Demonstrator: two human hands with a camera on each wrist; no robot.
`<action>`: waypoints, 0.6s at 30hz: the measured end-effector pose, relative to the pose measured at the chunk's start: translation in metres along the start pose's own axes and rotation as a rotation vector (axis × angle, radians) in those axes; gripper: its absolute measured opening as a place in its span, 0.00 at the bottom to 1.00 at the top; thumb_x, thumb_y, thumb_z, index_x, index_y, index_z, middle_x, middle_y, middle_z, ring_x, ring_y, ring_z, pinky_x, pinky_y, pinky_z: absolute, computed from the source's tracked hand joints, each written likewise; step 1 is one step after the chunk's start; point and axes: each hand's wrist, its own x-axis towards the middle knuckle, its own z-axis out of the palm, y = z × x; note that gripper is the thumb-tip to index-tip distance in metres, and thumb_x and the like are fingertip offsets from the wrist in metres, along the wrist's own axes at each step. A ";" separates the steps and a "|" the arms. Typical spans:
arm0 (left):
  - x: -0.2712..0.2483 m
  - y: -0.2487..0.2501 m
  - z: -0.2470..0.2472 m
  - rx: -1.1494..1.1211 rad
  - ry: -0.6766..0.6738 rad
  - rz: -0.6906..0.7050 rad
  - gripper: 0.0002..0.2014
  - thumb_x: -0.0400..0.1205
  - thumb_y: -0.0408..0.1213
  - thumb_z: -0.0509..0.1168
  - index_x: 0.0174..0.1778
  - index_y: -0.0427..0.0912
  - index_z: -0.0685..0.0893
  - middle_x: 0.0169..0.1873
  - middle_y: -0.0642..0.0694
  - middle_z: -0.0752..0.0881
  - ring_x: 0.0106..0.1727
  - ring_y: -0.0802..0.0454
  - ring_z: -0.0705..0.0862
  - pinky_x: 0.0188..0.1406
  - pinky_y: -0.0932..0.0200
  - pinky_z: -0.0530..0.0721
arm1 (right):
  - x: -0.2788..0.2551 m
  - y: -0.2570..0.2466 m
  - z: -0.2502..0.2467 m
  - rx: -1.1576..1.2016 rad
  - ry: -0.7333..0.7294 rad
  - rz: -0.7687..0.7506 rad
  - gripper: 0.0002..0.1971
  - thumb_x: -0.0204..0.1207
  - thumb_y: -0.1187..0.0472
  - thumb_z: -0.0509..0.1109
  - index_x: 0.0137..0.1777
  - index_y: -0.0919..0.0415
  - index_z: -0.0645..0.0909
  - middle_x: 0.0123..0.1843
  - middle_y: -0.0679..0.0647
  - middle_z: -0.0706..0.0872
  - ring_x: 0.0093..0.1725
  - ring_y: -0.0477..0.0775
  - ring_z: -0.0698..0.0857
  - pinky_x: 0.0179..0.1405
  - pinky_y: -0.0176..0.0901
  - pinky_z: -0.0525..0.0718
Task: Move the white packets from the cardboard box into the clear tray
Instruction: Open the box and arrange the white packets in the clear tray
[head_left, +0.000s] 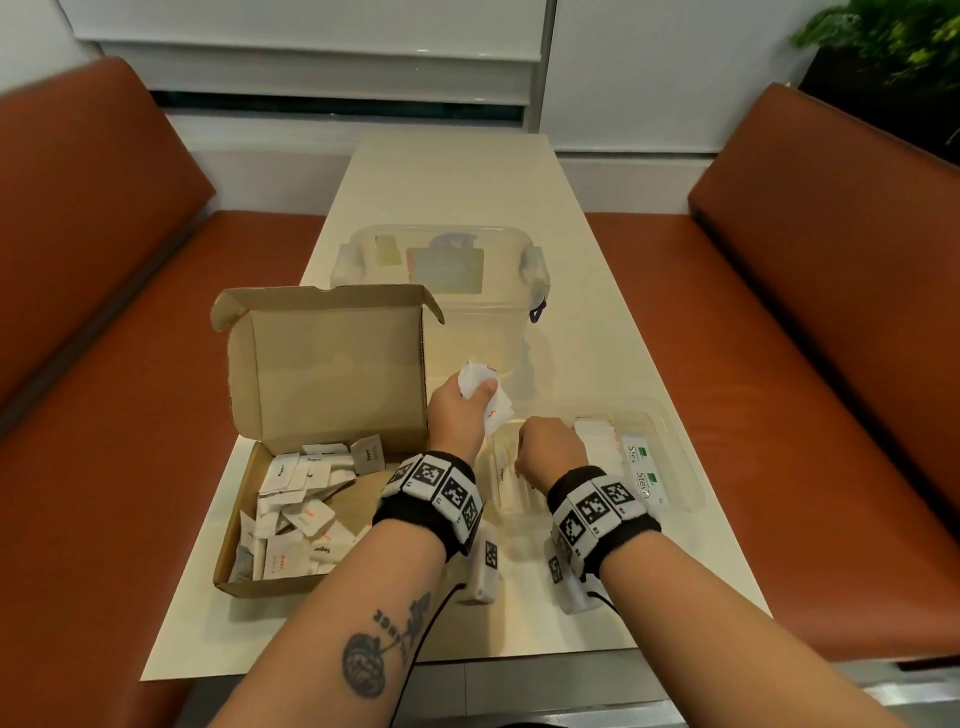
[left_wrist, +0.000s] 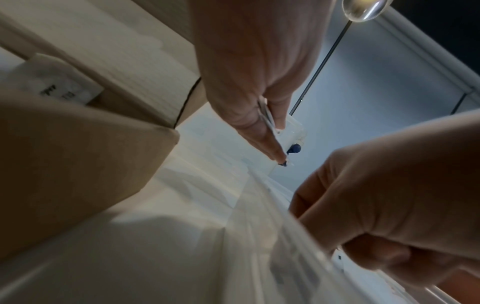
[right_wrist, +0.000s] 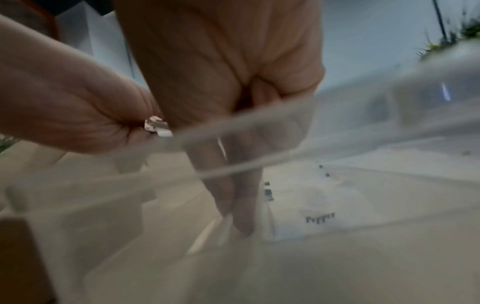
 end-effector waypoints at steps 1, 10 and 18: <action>0.000 -0.001 0.000 -0.012 -0.009 -0.003 0.12 0.82 0.37 0.66 0.60 0.39 0.84 0.54 0.41 0.86 0.58 0.41 0.84 0.63 0.39 0.81 | -0.001 -0.001 0.000 -0.028 0.002 -0.022 0.09 0.77 0.70 0.61 0.52 0.67 0.81 0.54 0.62 0.86 0.54 0.62 0.85 0.45 0.44 0.78; -0.002 -0.002 0.001 -0.045 -0.036 -0.006 0.11 0.82 0.36 0.66 0.60 0.41 0.85 0.53 0.42 0.87 0.57 0.42 0.84 0.62 0.39 0.82 | -0.001 0.002 0.003 -0.080 0.006 -0.097 0.11 0.78 0.67 0.63 0.58 0.61 0.82 0.59 0.58 0.80 0.54 0.60 0.84 0.54 0.47 0.81; -0.006 0.001 0.008 -0.108 -0.110 -0.013 0.09 0.82 0.36 0.66 0.57 0.44 0.85 0.53 0.42 0.86 0.58 0.41 0.84 0.60 0.39 0.83 | 0.001 0.023 -0.013 0.469 0.227 0.079 0.12 0.78 0.68 0.61 0.56 0.62 0.84 0.50 0.58 0.88 0.46 0.56 0.85 0.46 0.44 0.82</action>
